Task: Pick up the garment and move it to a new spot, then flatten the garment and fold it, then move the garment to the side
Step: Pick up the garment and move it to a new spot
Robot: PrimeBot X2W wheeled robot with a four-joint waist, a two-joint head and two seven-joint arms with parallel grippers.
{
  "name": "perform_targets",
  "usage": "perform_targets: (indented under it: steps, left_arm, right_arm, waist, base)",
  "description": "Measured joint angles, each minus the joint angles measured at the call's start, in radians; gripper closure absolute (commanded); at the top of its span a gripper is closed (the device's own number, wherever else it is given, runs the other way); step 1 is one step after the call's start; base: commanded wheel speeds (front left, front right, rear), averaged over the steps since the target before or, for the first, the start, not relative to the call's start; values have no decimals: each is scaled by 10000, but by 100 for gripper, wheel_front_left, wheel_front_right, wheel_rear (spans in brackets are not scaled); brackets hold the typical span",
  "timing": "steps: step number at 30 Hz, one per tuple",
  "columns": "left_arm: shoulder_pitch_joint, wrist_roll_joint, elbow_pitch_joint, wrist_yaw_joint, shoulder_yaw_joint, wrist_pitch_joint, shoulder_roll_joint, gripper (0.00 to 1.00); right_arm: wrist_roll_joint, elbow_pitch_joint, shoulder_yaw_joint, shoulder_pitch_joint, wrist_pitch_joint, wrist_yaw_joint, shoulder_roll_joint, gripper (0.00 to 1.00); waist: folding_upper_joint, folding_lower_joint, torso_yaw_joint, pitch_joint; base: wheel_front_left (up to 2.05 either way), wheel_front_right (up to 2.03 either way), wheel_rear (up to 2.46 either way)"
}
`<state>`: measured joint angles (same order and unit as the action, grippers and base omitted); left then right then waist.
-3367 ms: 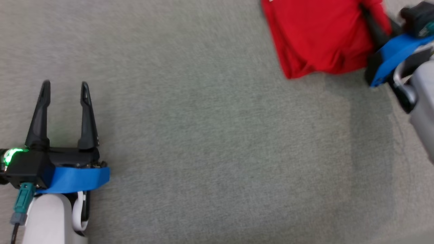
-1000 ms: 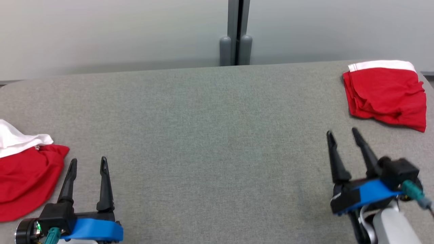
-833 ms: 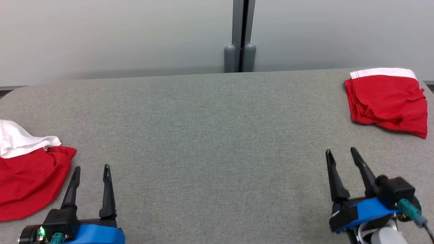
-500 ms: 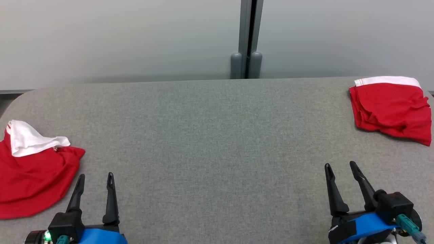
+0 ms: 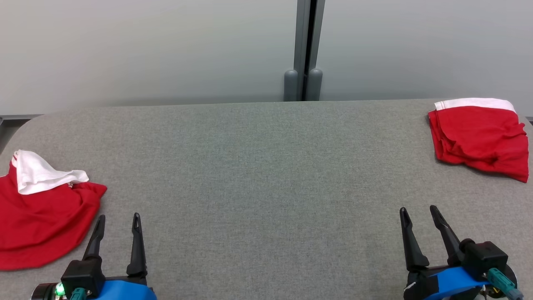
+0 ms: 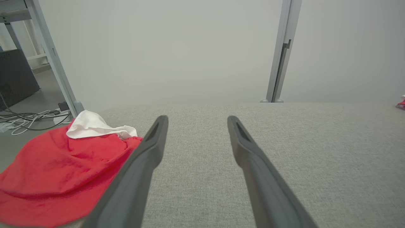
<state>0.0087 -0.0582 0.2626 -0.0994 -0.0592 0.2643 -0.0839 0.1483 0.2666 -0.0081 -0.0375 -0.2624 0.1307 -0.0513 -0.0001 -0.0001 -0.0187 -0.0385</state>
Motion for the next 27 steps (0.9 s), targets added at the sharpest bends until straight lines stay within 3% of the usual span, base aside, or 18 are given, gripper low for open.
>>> perform_targets:
  steps: [14, 27]
  left_arm:
    - [-106, 38, 36, -27, -138, 0, -67, 0]
    - [-185, -40, -42, 150, -341, 0, -104, 0]
  right_arm:
    - [121, 121, 134, 8, 0, -2, 4, 0]
    - [257, 232, 479, -75, 0, 0, 10, 0]
  waist:
    - [1, 1, -419, -35]
    - [3, 0, -1653, -149]
  base:
    - [0, 0, 0]
    - [0, 0, 0]
